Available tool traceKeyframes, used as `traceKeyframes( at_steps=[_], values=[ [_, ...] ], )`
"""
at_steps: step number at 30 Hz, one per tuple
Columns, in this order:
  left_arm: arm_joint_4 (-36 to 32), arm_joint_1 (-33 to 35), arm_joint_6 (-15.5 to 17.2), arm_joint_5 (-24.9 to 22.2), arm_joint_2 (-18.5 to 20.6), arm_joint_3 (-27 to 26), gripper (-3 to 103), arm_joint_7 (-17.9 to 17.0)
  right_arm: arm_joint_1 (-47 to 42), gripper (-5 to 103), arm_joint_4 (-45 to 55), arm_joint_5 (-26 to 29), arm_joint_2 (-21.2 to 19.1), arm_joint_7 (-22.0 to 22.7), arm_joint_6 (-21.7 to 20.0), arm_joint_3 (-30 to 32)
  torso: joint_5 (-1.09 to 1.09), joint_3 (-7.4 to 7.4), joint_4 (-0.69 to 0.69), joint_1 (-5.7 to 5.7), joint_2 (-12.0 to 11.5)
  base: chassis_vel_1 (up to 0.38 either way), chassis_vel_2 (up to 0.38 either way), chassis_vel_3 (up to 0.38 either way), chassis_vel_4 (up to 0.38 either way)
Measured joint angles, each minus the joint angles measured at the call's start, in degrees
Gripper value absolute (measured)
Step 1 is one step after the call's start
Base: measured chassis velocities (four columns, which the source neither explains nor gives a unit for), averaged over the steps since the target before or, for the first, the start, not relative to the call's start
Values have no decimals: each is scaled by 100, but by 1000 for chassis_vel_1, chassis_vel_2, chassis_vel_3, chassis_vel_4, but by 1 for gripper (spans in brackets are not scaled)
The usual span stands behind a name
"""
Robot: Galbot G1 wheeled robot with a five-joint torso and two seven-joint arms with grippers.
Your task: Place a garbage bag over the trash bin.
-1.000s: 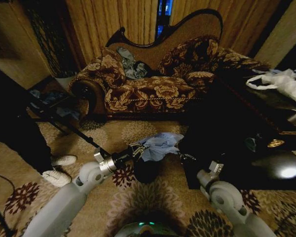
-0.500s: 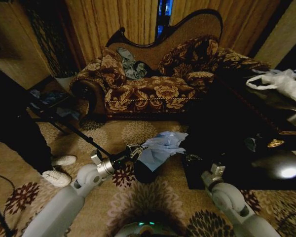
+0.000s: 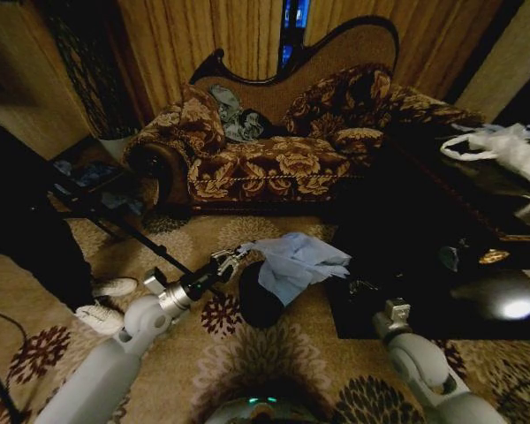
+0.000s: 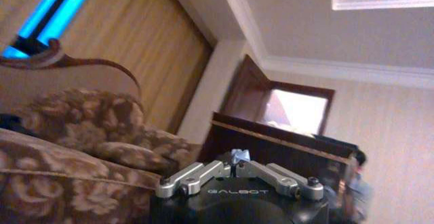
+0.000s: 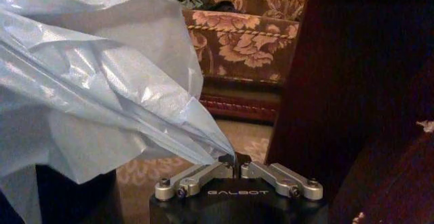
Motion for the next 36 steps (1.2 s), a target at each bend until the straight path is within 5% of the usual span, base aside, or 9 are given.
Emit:
traceKeyframes(
  at_steps=[36],
  values=[
    [768, -519, -188, -236, 3, 28, 0, 126, -368, 0, 1070, 582, -46, 131, 0, 258, 0, 0, 0, 0, 0, 0, 0, 0, 0]
  ],
)
